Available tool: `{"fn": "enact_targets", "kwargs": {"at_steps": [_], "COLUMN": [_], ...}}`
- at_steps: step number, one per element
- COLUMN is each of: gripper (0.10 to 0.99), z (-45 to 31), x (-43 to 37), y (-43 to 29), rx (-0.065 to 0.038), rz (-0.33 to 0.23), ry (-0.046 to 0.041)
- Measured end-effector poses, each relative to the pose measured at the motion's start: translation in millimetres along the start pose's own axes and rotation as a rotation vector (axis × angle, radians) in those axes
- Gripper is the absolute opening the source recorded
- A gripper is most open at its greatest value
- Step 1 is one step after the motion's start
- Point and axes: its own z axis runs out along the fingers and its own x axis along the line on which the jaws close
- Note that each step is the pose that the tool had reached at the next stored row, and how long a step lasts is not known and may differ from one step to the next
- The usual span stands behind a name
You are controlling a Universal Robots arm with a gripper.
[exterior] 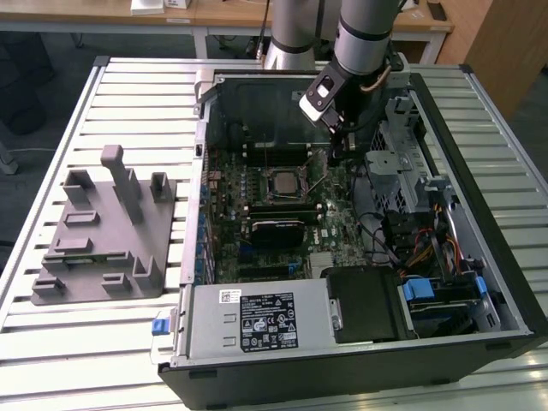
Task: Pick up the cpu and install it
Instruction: 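Close the cpu cover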
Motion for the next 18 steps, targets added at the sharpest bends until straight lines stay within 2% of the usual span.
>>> {"fn": "enact_targets", "kwargs": {"at_steps": [11,18], "gripper": [0.106,0.106], "z": [-0.6,-2.7], "x": [1.9,2.7], "y": [-8.8,-19.9], "rx": [0.0,0.001], "rz": [0.0,0.0], "ry": [0.0007,0.0006]}}
